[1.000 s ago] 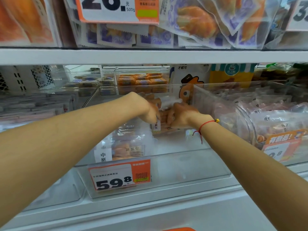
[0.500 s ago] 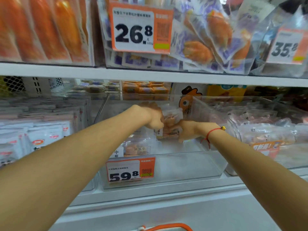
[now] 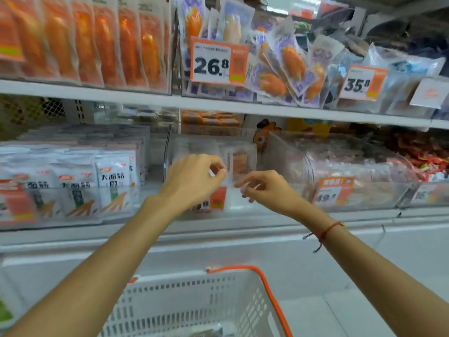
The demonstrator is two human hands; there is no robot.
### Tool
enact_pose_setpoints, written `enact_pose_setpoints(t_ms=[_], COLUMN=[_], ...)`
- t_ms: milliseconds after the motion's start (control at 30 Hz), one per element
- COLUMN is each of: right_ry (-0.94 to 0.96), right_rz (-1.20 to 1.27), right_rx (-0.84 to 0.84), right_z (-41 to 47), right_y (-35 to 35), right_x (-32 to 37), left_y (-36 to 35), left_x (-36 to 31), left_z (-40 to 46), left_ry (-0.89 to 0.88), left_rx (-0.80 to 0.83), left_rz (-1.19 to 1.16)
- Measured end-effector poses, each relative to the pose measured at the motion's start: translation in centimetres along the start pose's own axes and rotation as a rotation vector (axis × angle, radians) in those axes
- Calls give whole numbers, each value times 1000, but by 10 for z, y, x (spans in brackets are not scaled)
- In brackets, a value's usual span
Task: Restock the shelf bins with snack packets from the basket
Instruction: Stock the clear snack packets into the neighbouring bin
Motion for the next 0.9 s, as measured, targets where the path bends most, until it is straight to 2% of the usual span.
enact_pose_setpoints(t_ms=[167,400,633,800,900], right_ry=[-70,-248,-411,-363,-306], right_rz=[-65,56,99,-109,-228], right_rx=[324,547,768,992,973], right_z=[-40,-99,-159,-203,-212], right_y=[-66,-172,-285,-356,-380], right_x=[-2,-31,-70,-90,-102], left_y=[-16,-89,-166,-211,-227], left_x=[37,104,176,215,226], left_z=[-73,-179,-291,-356,-385], left_ry=[178,404,645,808,898], left_rx=[113,319,637,890,977], left_rz=[-105,-228,-153,-92,5])
Point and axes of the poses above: each hand's wrist, its own z-axis towards the middle knuckle, its own y-axis out of the back of the hand, x = y × z, the point moved 5 cm from there along z, towards the middle knuckle, and after that the axes turned 4 degrees about -x, right-handed, at the moved point
